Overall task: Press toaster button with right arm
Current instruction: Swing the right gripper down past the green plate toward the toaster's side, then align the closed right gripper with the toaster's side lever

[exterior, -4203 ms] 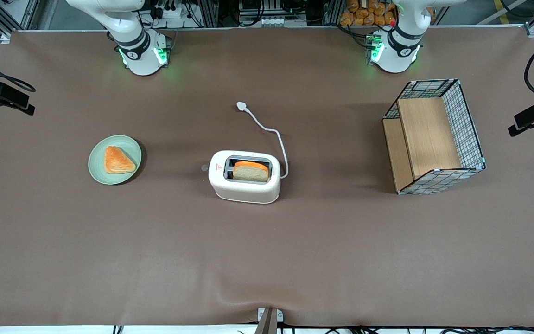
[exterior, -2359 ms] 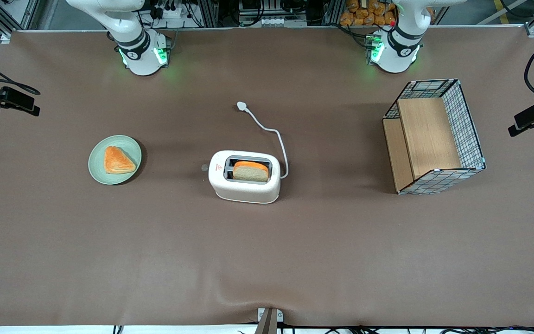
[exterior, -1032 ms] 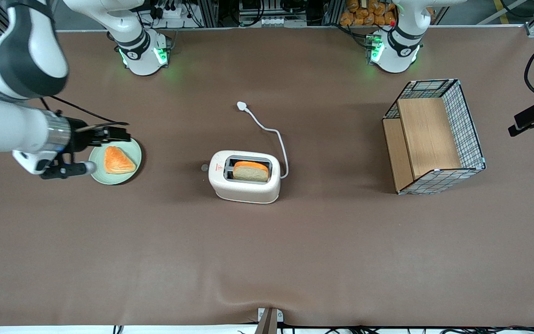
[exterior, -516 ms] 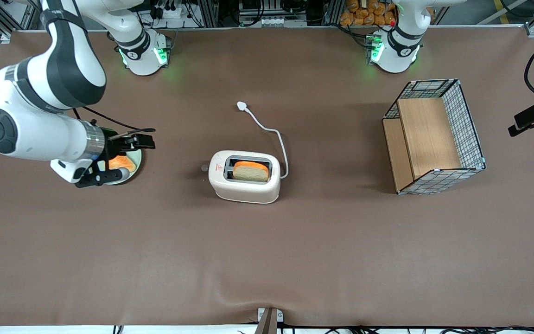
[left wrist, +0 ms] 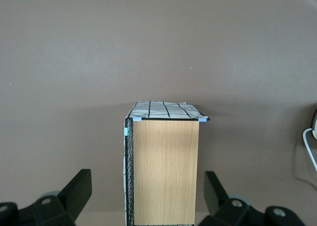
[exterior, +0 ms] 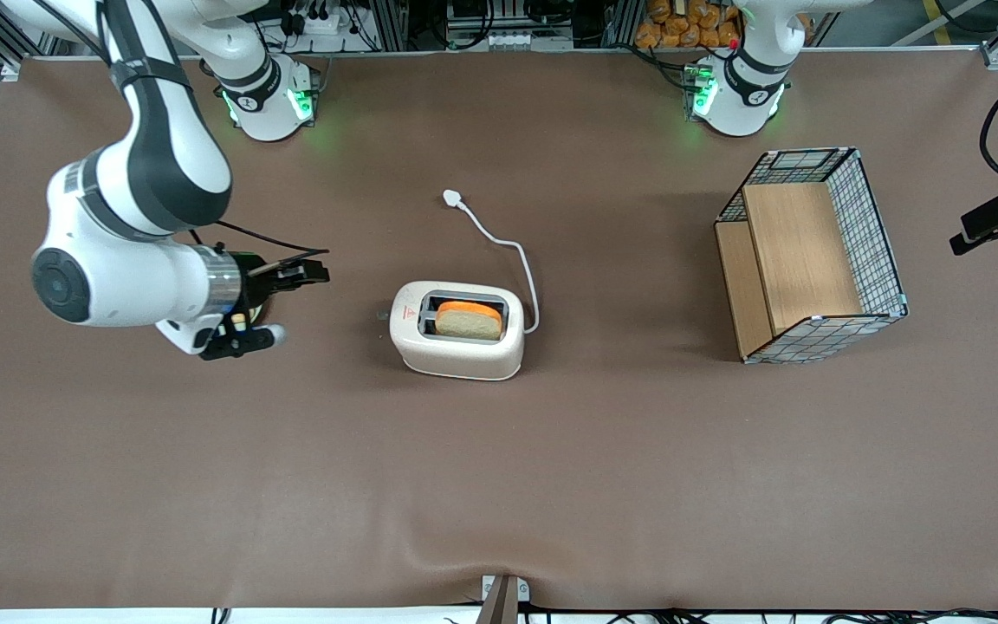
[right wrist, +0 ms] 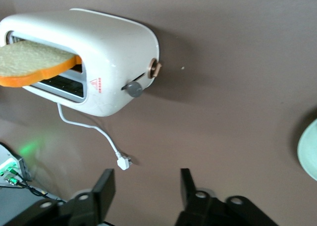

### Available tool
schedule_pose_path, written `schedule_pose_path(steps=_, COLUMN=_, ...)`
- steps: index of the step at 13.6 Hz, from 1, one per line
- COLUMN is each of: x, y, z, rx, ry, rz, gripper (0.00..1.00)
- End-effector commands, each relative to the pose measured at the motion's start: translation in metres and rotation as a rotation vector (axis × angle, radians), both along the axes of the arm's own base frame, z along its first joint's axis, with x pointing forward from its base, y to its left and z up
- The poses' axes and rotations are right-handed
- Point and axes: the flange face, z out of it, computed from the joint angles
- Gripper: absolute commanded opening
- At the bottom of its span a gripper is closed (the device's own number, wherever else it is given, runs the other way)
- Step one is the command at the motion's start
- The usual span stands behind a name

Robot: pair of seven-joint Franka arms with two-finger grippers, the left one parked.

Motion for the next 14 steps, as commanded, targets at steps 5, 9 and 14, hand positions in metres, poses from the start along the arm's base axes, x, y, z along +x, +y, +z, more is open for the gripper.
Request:
schedule_pose_path(steps=5, x=-0.002, y=0.015, z=-0.013, rx=0.031, ry=0.031, rz=-0.032, gripper=0.0)
schedule_pose_path(steps=9, x=-0.005, y=0.03, z=-0.015, rx=0.029, ry=0.012, rz=-0.024, gripper=0.0)
schedule_pose_path(steps=14, x=-0.009, y=0.048, z=-0.031, rx=0.017, ry=-0.043, rz=-0.05, gripper=0.0)
